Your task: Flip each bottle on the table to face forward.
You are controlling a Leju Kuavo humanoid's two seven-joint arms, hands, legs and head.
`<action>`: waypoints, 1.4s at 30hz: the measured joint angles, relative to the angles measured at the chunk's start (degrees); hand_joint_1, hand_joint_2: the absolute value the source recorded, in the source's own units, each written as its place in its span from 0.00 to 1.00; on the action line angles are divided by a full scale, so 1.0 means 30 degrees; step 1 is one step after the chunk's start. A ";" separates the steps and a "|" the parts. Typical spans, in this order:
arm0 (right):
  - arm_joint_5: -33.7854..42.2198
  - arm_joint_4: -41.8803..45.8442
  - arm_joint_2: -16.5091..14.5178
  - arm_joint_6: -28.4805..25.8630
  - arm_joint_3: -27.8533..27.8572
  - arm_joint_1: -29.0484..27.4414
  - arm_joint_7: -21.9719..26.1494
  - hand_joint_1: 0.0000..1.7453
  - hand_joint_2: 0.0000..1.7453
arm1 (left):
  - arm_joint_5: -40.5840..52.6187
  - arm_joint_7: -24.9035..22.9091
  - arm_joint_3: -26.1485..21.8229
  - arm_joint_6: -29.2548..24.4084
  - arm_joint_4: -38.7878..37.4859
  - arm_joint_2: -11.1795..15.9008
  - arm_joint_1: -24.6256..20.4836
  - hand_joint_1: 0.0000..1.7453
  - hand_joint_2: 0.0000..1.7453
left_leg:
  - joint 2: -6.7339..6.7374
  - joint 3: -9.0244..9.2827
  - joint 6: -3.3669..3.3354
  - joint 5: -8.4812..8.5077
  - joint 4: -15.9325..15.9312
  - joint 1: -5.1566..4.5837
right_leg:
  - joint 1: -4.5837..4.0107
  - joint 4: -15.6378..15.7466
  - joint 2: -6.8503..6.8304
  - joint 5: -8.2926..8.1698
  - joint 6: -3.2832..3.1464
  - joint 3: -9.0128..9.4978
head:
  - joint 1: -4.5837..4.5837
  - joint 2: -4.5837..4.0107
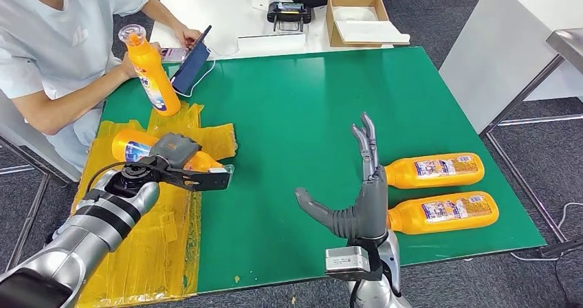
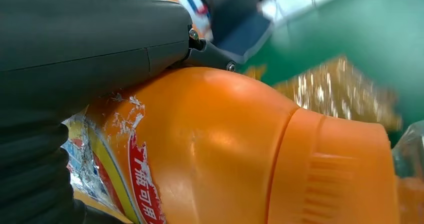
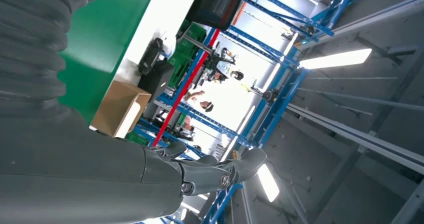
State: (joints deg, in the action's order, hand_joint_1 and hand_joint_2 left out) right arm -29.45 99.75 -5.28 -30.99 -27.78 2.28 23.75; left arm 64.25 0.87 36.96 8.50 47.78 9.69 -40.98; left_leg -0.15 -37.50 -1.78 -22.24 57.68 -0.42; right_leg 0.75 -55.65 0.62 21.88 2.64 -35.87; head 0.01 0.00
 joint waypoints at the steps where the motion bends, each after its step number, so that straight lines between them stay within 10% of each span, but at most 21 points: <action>1: 0.0075 -0.0002 0.0009 -0.0016 -0.0016 0.0039 0.0009 0.00 1.00 | -0.0404 0.0160 0.0044 0.0149 -0.0501 0.0013 -0.0148 1.00 1.00 | 0.0000 0.0000 0.0001 0.0001 0.0000 0.0001 | -0.0001 -0.0002 0.0000 0.0000 0.0000 0.0000 | -0.0002 0.0000; 17: 0.0382 -0.0386 0.0128 -0.0086 -0.0490 0.0510 -0.0004 0.00 1.00 | -0.3388 0.0892 0.0186 0.0444 -0.4165 0.0248 -0.1102 1.00 1.00 | -0.0008 0.0003 -0.0001 0.0004 0.0000 0.0001 | 0.0000 -0.0007 -0.0002 0.0002 -0.0003 0.0013 | -0.0004 0.0000; 21: 0.0384 -0.0424 0.0128 -0.0089 -0.0494 0.0522 -0.0016 0.00 1.00 | -0.3463 0.0892 0.0182 0.0424 -0.4318 0.0244 -0.1145 0.00 1.00 | -0.0007 0.0007 -0.0001 0.0006 0.0000 0.0001 | -0.0001 -0.0008 -0.0002 0.0000 -0.0002 0.0014 | -0.0002 0.0000; 42: 0.0610 -0.0756 0.0215 0.0514 -0.0678 0.0680 -0.0392 0.00 1.00 | -0.9343 0.2017 -0.3655 -0.3776 0.0546 -0.1033 0.2288 0.00 1.00 | -0.0004 -0.0002 0.0001 0.0004 0.0000 -0.0007 | 0.0003 -0.0010 -0.0001 0.0003 -0.0003 0.0003 | 0.0002 0.0000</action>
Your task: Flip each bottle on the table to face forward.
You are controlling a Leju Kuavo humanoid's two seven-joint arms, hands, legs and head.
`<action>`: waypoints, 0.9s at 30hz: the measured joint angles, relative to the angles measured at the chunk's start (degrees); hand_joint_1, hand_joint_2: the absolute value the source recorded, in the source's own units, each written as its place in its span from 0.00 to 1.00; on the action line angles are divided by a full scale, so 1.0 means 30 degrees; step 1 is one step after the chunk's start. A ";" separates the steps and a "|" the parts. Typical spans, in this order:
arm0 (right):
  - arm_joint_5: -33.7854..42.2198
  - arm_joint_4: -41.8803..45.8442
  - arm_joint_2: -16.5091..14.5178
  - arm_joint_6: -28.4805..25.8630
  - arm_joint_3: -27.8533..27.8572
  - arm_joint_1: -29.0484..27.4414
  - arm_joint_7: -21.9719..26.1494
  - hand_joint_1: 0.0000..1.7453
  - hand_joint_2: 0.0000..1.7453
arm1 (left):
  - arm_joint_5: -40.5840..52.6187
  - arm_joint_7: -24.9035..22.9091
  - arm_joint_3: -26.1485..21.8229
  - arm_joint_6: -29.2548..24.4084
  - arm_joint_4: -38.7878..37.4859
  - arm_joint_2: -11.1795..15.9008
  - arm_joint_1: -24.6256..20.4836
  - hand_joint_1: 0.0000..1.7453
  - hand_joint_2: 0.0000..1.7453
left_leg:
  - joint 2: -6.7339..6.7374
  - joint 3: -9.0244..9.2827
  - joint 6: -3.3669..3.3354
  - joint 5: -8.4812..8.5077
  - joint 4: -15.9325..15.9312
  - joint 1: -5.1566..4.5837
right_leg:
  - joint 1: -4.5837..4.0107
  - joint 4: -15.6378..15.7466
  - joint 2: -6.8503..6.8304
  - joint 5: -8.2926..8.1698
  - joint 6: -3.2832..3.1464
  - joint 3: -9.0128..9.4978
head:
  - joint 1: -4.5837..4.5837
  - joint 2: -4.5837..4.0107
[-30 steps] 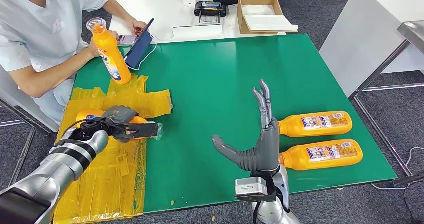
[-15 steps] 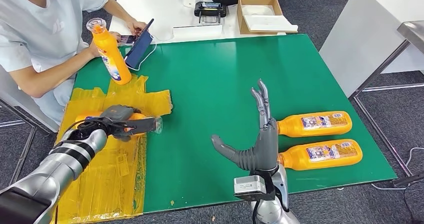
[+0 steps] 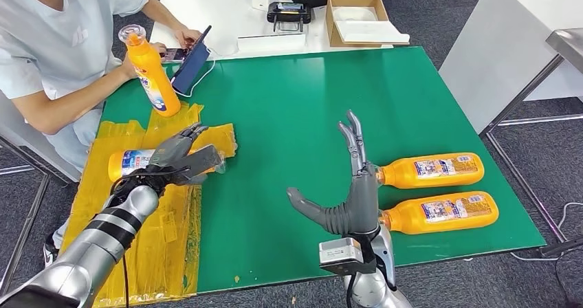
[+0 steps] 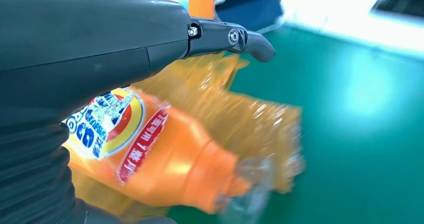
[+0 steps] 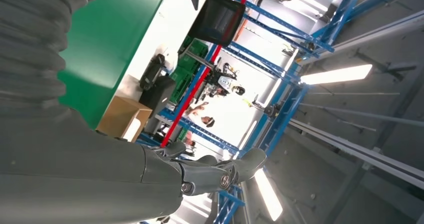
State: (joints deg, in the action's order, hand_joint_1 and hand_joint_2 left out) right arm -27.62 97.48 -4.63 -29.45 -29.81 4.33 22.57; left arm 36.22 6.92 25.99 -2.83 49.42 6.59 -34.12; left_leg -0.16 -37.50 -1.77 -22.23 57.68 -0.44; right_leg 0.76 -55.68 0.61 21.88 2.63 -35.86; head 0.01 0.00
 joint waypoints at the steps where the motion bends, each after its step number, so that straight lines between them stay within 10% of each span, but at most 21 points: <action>1: -0.0018 0.0000 0.0007 0.0022 0.0000 -0.0021 -0.0005 0.00 1.00 | -0.0288 0.0241 -0.0291 -0.0322 0.0685 -0.0084 0.0446 0.00 1.00 | 0.0001 0.0000 0.0001 0.0000 0.0000 0.0001 | -0.0001 0.0000 0.0000 0.0000 0.0000 -0.0001 | -0.0002 0.0000; 12: -0.2191 -0.0005 0.0320 -0.0222 0.0004 -0.0370 -0.0527 0.00 1.00 | -0.4173 0.6616 -0.2795 -0.5438 1.0806 -0.1959 0.7024 0.00 1.00 | -0.0009 -0.0031 0.0010 -0.0034 0.0000 -0.0008 | 0.0008 0.0013 0.0000 0.0021 -0.0004 -0.0029 | -0.0004 0.0000; 27: -0.9414 -0.0130 0.3027 0.1735 0.1659 -0.1438 -0.5202 0.00 1.00 | -0.7215 0.5395 -0.3132 -0.2060 1.5984 -0.2513 1.0924 0.00 1.00 | -0.0025 -0.0025 0.0008 -0.0033 0.0000 -0.0014 | 0.0012 0.0019 -0.0005 0.0017 0.0002 -0.0019 | 0.0000 0.0000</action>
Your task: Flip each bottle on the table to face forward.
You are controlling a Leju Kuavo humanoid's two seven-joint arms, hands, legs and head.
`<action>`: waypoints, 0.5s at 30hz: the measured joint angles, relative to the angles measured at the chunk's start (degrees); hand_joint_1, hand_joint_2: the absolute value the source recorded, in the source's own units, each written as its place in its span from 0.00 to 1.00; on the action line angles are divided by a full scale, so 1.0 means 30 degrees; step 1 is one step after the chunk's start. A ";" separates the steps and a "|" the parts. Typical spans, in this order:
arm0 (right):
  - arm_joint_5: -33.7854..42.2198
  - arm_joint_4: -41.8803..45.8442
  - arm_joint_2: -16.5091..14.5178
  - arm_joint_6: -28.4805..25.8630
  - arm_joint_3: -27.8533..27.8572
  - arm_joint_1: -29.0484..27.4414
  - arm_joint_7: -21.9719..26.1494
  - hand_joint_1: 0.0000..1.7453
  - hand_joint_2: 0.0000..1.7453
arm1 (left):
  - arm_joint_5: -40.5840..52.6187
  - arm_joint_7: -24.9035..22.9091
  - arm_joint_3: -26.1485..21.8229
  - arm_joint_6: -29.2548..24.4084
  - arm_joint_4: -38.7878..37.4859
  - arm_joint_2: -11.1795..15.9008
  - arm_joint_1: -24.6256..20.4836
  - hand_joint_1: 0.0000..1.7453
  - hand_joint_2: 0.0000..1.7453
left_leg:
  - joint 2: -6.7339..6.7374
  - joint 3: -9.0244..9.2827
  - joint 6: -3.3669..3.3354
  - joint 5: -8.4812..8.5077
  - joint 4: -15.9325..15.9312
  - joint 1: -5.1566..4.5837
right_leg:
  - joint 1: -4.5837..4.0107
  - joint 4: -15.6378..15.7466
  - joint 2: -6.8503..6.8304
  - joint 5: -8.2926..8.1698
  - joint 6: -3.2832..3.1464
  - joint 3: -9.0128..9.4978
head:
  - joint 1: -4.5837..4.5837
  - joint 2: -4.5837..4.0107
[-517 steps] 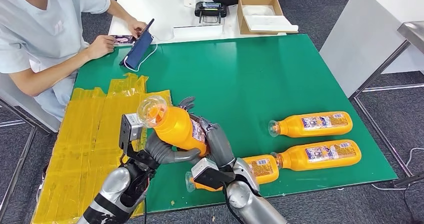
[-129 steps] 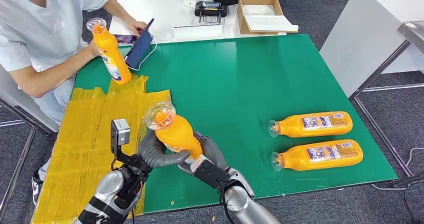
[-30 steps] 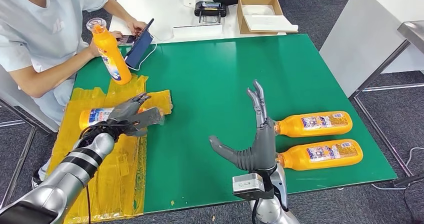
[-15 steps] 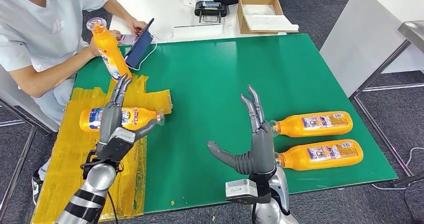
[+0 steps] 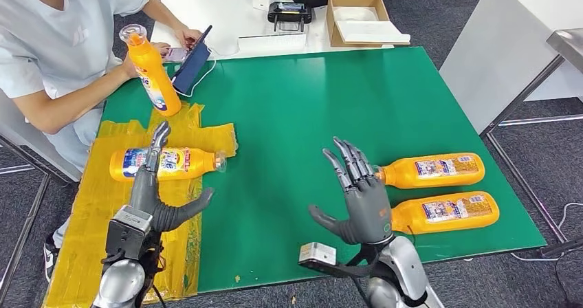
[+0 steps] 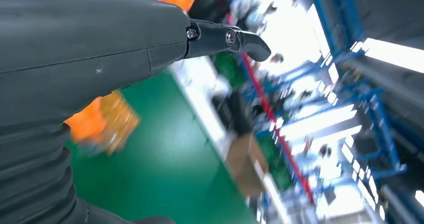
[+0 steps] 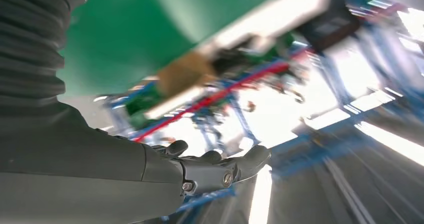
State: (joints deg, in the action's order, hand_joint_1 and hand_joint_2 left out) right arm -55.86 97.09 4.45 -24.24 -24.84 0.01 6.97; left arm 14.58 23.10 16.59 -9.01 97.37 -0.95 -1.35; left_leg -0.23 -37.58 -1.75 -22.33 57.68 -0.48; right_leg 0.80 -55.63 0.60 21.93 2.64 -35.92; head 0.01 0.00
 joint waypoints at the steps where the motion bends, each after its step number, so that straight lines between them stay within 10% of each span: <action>1: -0.0200 -0.0093 0.0348 0.0432 0.0437 -0.0085 -0.0280 0.00 1.00 | -0.0324 -0.0253 -0.0011 0.0583 0.0084 0.0000 0.0181 0.00 1.00 | -0.0003 -0.0004 -0.0002 -0.0001 0.0000 -0.0006 | 0.0004 0.0002 -0.0001 -0.0001 0.0002 0.0000 | -0.0002 0.0000; 15: 0.1671 -0.3245 0.4936 0.5704 0.5442 0.0647 -0.1104 0.00 1.00 | -0.3844 -0.2501 -0.0259 0.3761 -0.0452 0.0007 0.0428 0.00 1.00 | 0.0004 -0.0009 -0.0043 0.0013 0.0003 -0.0031 | 0.0017 0.0007 0.0000 -0.0029 0.0036 0.0003 | 0.0005 0.0000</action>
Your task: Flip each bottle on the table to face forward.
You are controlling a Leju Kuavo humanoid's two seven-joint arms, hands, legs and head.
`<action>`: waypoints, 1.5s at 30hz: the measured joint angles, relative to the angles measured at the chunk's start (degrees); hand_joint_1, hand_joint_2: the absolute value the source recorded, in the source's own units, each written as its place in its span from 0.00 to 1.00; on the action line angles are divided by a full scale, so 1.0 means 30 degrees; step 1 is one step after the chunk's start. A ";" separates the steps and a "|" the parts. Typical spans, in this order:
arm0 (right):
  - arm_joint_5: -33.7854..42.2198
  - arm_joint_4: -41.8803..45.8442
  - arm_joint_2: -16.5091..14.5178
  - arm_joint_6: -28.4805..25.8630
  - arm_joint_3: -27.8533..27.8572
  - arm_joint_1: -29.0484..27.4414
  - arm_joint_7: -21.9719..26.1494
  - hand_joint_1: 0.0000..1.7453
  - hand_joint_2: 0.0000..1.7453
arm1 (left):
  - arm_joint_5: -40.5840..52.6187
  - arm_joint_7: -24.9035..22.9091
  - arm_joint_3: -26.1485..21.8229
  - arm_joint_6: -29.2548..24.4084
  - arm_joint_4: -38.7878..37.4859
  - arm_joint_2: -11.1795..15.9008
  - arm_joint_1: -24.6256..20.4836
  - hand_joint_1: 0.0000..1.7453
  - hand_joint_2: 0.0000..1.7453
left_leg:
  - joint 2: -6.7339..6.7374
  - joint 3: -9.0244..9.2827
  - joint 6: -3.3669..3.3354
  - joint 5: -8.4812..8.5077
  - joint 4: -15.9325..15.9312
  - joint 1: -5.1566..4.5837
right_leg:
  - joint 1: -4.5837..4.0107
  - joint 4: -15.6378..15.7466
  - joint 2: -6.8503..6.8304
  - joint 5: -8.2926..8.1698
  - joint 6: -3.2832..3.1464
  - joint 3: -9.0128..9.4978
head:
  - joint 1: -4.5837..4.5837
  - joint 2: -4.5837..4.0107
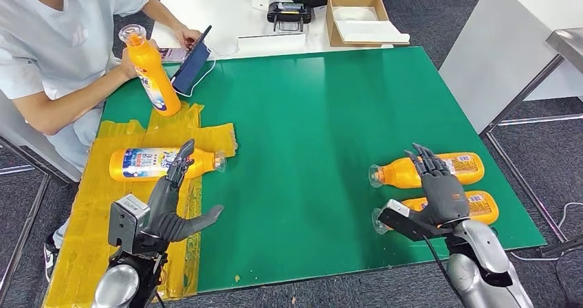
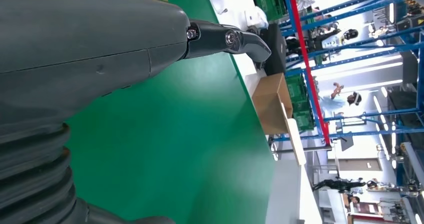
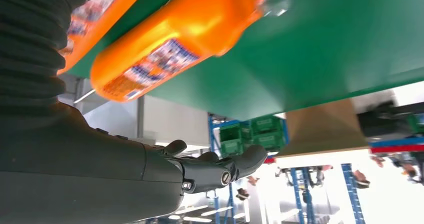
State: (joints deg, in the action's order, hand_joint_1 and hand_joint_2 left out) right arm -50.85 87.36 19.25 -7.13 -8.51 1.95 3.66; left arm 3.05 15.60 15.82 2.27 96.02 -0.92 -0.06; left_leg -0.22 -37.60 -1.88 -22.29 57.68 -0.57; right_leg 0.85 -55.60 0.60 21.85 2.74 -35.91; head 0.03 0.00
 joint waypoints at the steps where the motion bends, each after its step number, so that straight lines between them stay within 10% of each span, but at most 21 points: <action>1: 0.0040 -0.0201 0.0185 0.0106 0.0157 0.0135 0.0018 0.00 1.00 | 0.0046 -0.0002 0.0002 -0.0066 -0.0056 -0.0009 -0.0033 0.00 1.00 | 0.0000 0.0000 0.0000 0.0000 0.0000 0.0001 | -0.0001 0.0000 0.0000 0.0000 -0.0001 -0.0001 | 0.0000 0.0000; 26: -0.0930 -0.8784 0.3361 0.2367 -0.0666 0.6614 0.1071 0.00 1.00 | -0.0238 -0.0332 0.0854 0.0259 -0.2252 -0.0253 -0.1865 0.00 1.00 | -0.0003 -0.0005 -0.0037 0.0033 0.0008 -0.0016 | 0.0013 -0.0002 -0.0001 -0.0030 0.0038 0.0006 | 0.0005 0.0000; 45: -0.1474 -1.2892 0.3401 0.2304 -0.2001 0.8471 0.1220 0.00 1.00 | -0.0856 -0.0519 0.0863 0.0616 -0.3306 -0.0425 -0.2414 0.00 1.00 | -0.0006 -0.0009 -0.0039 0.0035 0.0008 -0.0016 | 0.0013 -0.0003 -0.0002 -0.0031 0.0039 0.0007 | 0.0009 0.0000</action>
State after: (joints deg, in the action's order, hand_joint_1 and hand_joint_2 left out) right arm -55.27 48.68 29.46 -0.21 -14.51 27.37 7.32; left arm 0.48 14.04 18.41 4.12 86.10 -2.20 -7.30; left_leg -0.23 -37.63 -2.00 -22.19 57.71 -0.62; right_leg 0.89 -55.61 0.59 21.75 2.86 -35.89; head 0.05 0.00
